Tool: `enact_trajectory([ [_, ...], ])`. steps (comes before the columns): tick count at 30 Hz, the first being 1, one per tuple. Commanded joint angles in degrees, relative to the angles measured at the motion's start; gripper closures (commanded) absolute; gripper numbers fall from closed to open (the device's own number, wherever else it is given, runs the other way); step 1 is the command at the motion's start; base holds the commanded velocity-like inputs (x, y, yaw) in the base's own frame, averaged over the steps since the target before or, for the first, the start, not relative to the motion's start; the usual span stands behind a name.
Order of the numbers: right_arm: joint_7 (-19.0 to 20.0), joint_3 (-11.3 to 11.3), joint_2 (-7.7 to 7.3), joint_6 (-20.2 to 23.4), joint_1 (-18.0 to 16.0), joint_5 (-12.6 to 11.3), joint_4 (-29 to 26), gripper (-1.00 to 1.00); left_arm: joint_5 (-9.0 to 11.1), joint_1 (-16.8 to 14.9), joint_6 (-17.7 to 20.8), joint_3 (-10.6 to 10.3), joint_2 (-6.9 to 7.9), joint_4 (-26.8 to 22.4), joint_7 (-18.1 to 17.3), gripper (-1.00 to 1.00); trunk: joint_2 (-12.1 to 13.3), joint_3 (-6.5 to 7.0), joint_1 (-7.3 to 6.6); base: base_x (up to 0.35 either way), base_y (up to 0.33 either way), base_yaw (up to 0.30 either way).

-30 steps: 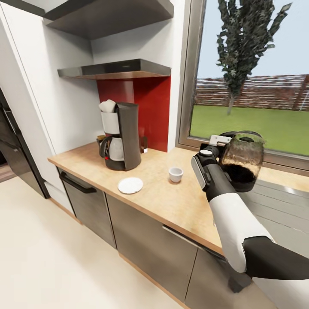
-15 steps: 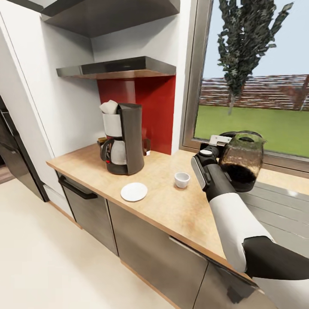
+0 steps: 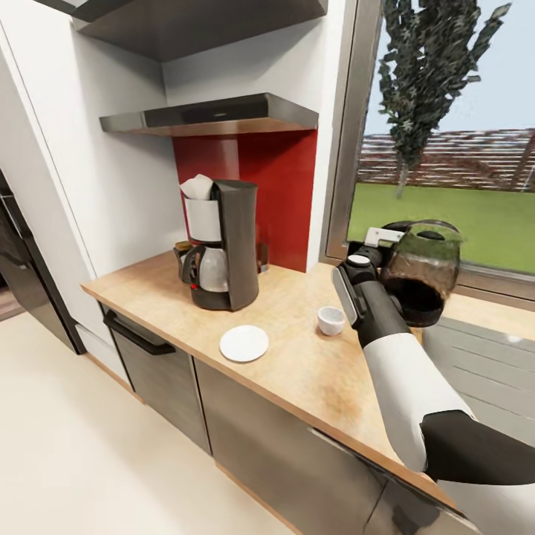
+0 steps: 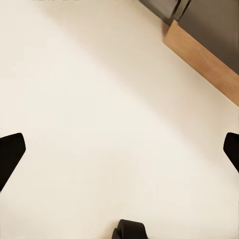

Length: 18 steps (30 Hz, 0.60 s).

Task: Set up a coffee station on the kitchen countertop: keep the coffee maker on the countertop, move the bottle of coffee from the kitchen shelf to the counter next to the coffee maker, place a paper coffee filter on top of the coffee maker, put the saucer next to the coffee maker with the coffee cup on the saucer, and place the electric kettle next to the coffee maker.

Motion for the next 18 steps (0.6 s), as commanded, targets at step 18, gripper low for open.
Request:
enact_trajectory([
  [18, -0.26, 0.22, 0.07, 2.39, -0.07, 0.10, -1.80, 1.00, 0.60, 0.02, 0.01, -0.07, 0.04, -0.03, -0.33, -1.00, -0.03, -0.05, 0.01, 0.065, 0.111, 0.000],
])
